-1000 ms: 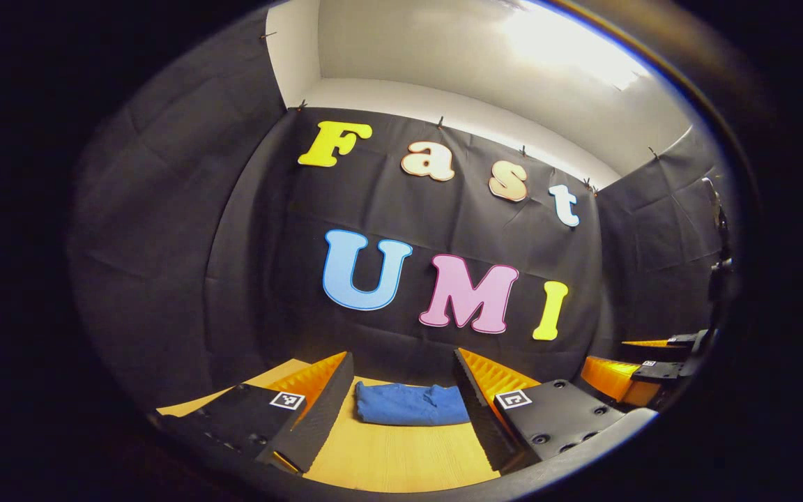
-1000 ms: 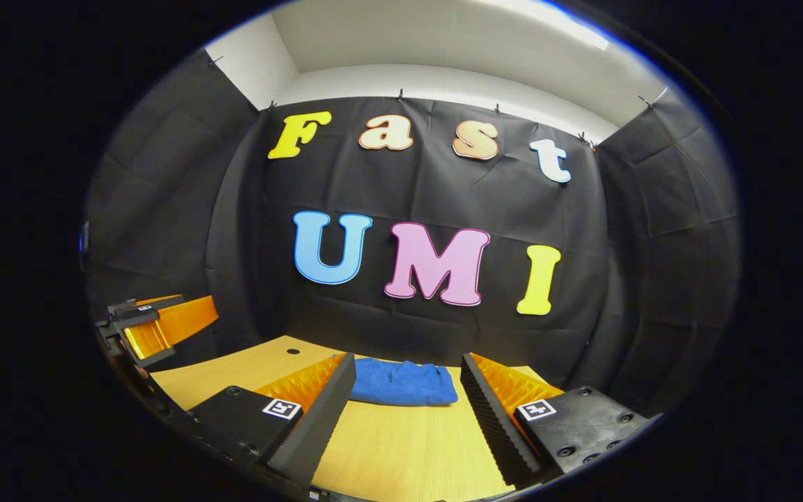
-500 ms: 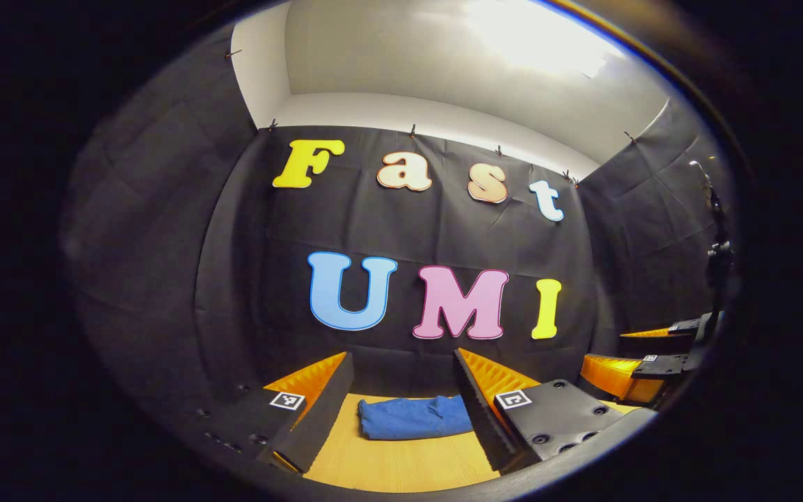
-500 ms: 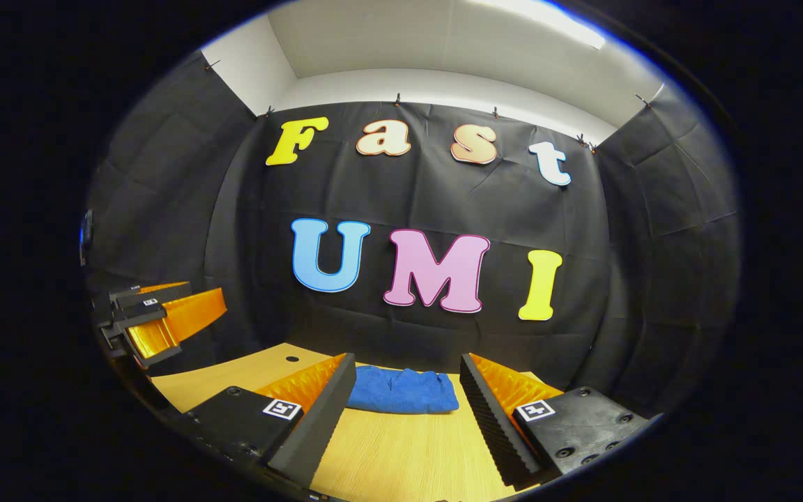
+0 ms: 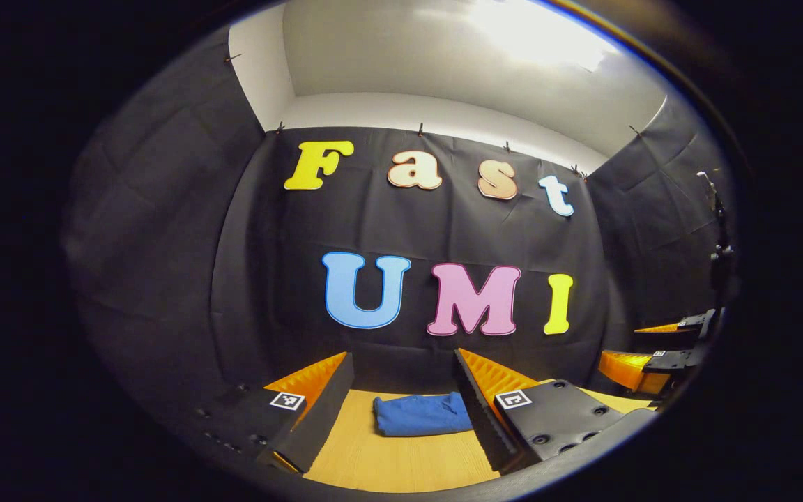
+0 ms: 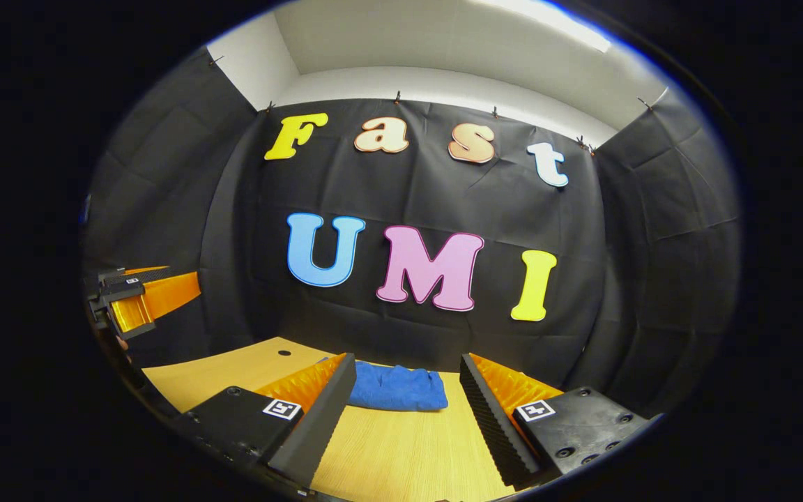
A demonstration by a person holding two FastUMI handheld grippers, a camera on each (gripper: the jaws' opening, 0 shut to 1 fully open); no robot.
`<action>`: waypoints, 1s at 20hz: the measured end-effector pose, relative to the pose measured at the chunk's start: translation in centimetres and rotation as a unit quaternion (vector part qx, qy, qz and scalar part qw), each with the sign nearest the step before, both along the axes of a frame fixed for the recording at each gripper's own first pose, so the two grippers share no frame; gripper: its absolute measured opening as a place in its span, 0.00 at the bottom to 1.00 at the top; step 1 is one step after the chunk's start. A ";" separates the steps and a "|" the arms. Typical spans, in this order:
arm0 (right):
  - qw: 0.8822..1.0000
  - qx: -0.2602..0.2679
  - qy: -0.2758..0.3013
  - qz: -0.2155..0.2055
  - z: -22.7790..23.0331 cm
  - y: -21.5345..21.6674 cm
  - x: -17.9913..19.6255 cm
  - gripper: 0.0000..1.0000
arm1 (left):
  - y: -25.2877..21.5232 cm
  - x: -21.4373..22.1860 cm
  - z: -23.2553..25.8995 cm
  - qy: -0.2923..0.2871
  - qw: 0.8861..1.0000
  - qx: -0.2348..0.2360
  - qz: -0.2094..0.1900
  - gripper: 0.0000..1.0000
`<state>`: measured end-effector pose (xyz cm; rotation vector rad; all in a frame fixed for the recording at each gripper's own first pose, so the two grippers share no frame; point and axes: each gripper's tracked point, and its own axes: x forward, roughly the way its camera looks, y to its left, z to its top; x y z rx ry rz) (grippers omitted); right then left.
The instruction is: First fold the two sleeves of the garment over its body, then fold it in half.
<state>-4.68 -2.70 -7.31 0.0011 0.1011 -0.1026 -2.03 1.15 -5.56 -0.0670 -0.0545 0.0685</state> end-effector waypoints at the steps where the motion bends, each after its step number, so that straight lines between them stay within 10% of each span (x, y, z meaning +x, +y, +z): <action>1: 1.000 0.000 0.000 -0.001 0.1 0.0 -0.2 0.95 | -0.2 -0.2 0.1 0.001 1.000 0.002 -0.003 0.81; 20: 1.000 -0.002 0.013 -0.025 -0.8 -0.6 -1.6 0.95 | -0.8 -0.7 -0.7 0.019 1.000 0.015 -0.012 0.82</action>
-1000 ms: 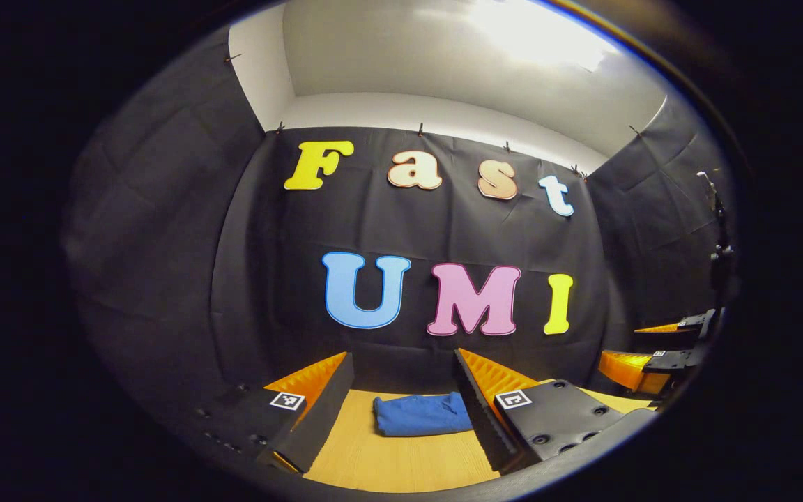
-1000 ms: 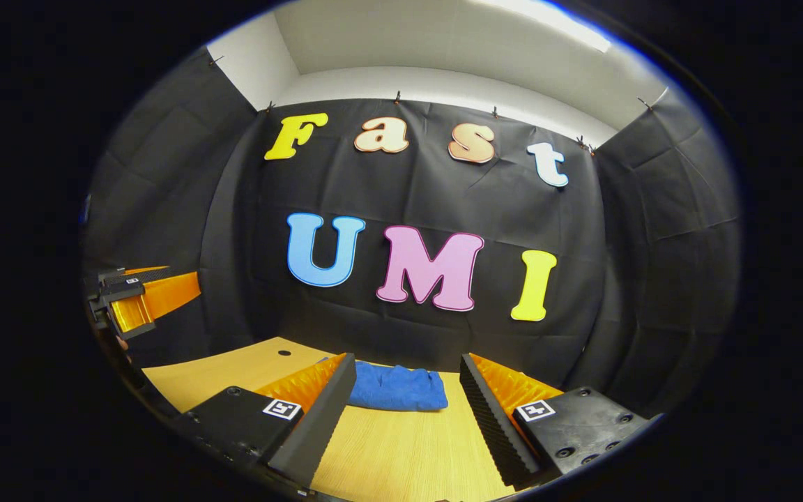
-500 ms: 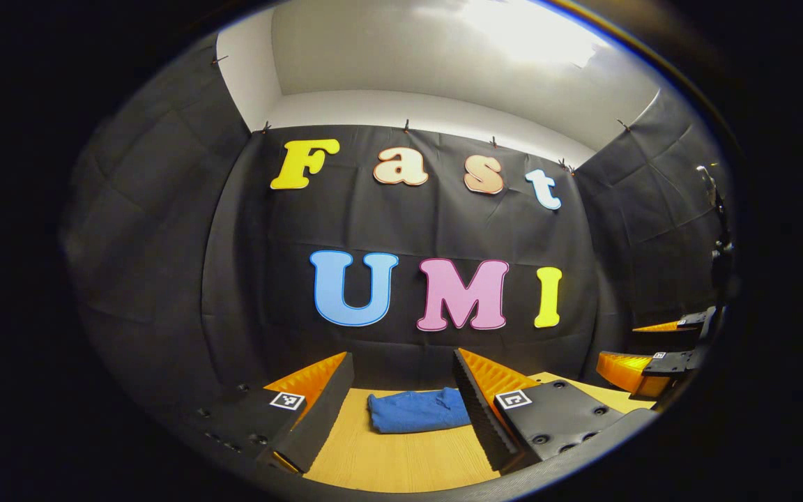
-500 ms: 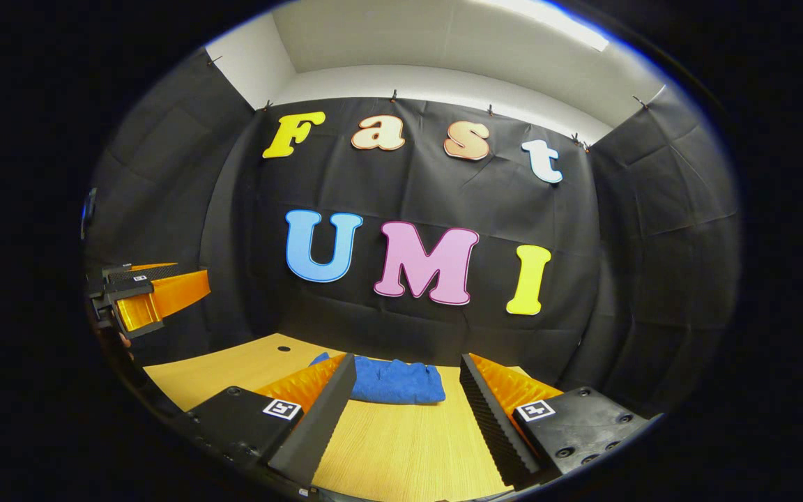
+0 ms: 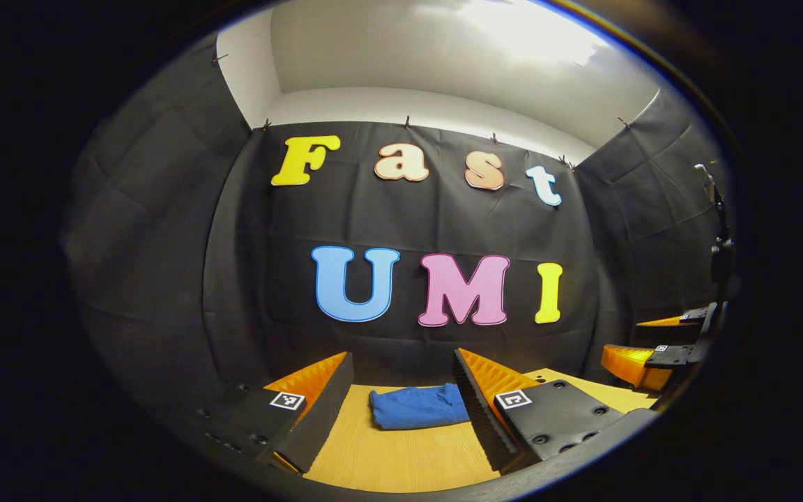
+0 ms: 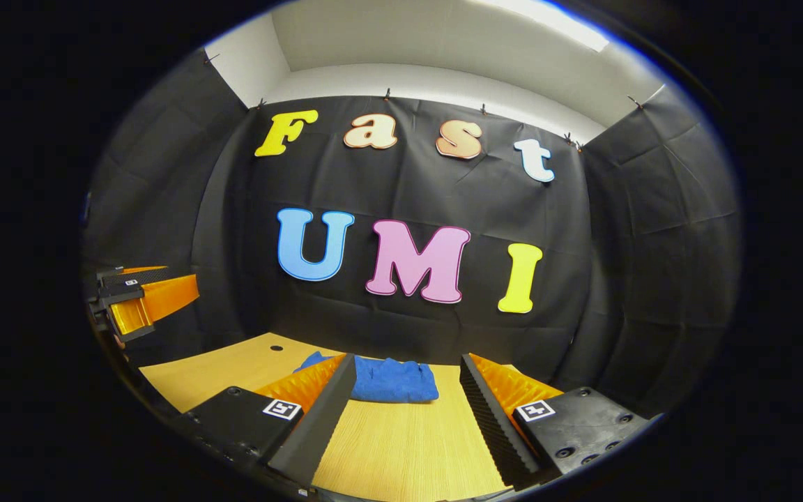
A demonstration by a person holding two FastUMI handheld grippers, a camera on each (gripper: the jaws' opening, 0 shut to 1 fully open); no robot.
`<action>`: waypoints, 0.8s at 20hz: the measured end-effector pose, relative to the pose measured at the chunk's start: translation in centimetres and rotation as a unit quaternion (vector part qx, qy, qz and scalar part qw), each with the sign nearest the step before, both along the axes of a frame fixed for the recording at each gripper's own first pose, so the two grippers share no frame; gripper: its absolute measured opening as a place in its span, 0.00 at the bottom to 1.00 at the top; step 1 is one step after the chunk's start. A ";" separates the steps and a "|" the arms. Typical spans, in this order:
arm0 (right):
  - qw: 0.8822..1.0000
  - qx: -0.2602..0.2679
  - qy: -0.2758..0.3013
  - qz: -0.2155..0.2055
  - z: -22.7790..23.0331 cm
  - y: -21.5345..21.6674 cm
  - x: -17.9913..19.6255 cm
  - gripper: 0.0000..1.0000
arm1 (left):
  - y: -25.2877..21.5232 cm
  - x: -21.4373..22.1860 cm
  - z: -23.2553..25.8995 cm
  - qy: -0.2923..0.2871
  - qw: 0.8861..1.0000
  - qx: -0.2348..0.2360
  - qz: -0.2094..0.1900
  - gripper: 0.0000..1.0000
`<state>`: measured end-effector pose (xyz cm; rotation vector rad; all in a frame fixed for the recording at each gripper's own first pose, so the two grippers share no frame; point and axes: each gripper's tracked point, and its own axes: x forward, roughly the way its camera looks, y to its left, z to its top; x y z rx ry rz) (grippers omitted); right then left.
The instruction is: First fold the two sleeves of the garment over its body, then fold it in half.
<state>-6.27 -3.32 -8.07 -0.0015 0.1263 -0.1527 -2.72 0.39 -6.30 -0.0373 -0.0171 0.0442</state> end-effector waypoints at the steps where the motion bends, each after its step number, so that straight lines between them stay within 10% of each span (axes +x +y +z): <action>1: 1.000 0.001 0.004 0.001 -0.3 0.1 0.1 0.95 | 0.1 0.0 -0.1 0.001 1.000 0.000 0.002 0.82; 16: 0.999 0.007 0.018 0.050 0.5 1.1 5.0 0.95 | 0.5 0.6 2.9 -0.017 0.999 0.008 0.030 0.81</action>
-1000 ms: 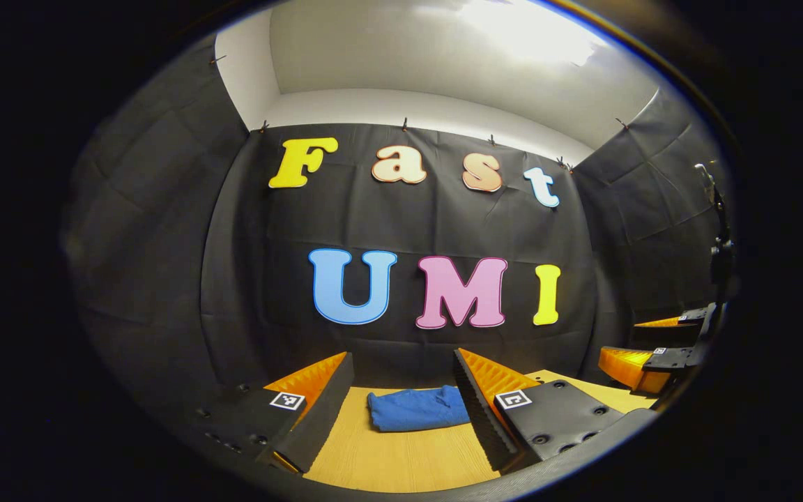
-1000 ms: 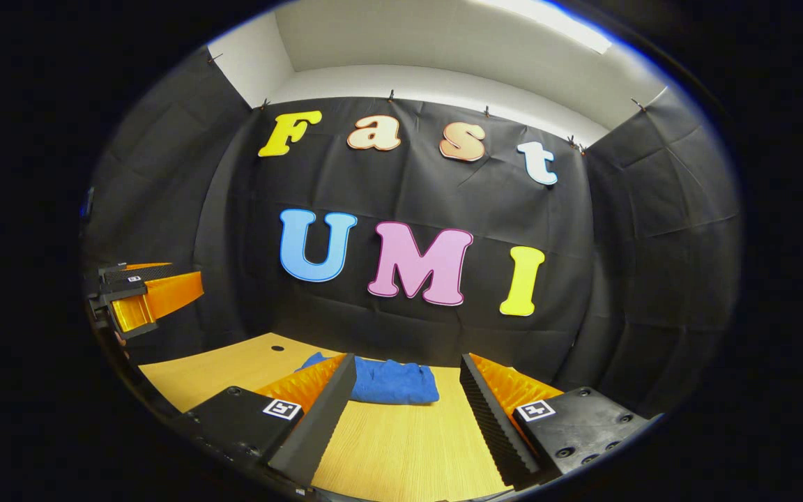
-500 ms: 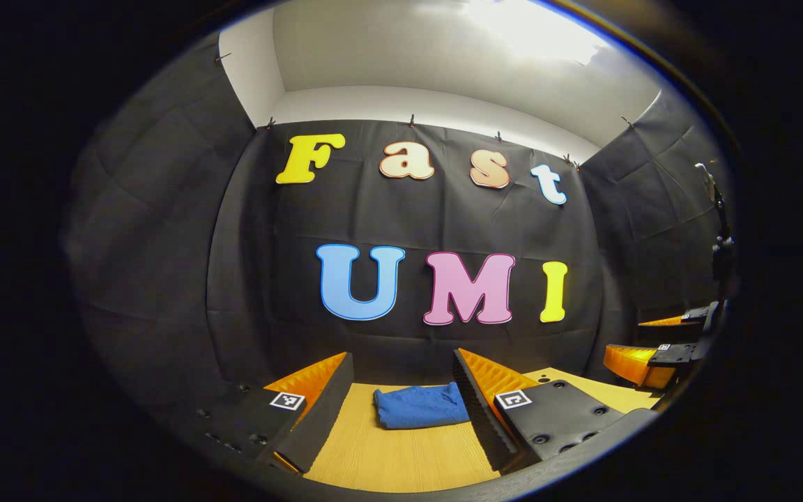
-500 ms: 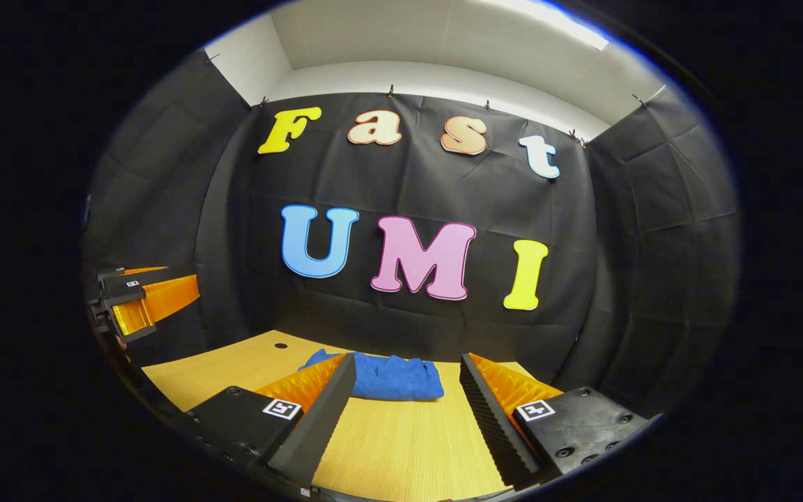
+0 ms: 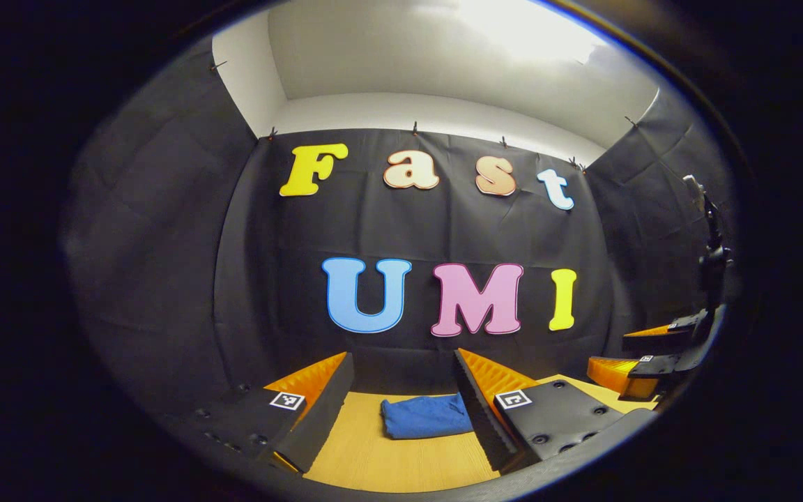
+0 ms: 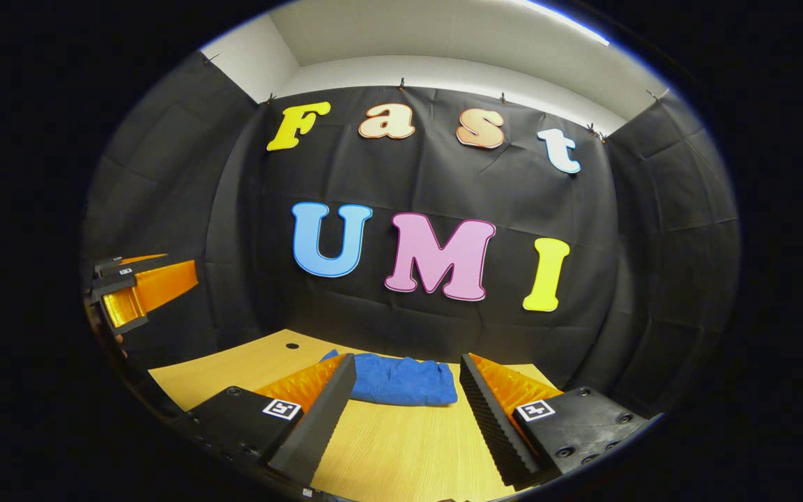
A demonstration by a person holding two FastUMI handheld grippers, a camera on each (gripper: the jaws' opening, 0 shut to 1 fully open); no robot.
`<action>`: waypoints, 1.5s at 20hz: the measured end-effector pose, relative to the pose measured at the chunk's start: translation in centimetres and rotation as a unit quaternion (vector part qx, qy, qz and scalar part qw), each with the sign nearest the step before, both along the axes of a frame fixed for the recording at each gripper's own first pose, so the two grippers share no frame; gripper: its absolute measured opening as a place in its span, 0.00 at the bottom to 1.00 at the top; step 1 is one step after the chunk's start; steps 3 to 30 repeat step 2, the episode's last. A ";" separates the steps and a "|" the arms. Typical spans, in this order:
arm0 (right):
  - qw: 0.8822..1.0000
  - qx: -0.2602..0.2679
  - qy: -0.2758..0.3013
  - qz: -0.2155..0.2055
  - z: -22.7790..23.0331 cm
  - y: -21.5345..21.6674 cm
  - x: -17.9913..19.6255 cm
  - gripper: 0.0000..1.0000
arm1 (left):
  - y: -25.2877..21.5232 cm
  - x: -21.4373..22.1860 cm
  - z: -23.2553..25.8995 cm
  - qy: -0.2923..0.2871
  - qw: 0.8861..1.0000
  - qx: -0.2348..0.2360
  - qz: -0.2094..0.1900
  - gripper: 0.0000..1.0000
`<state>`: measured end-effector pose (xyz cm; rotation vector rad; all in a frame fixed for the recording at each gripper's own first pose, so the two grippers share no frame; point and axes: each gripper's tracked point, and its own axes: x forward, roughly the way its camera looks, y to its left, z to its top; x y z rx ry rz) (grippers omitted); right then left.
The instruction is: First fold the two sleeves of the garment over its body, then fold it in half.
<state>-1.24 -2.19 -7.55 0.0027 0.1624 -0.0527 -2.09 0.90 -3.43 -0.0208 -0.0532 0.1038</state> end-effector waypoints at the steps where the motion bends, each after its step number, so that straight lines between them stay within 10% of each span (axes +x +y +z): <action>1: 1.000 0.000 0.000 0.004 0.0 0.2 0.5 0.95 | -0.2 -0.3 0.2 -0.002 1.000 0.005 0.000 0.81; 30: 1.000 0.002 -0.002 0.010 0.1 0.4 1.0 0.95 | -0.3 -0.5 0.4 -0.003 1.000 0.013 0.001 0.81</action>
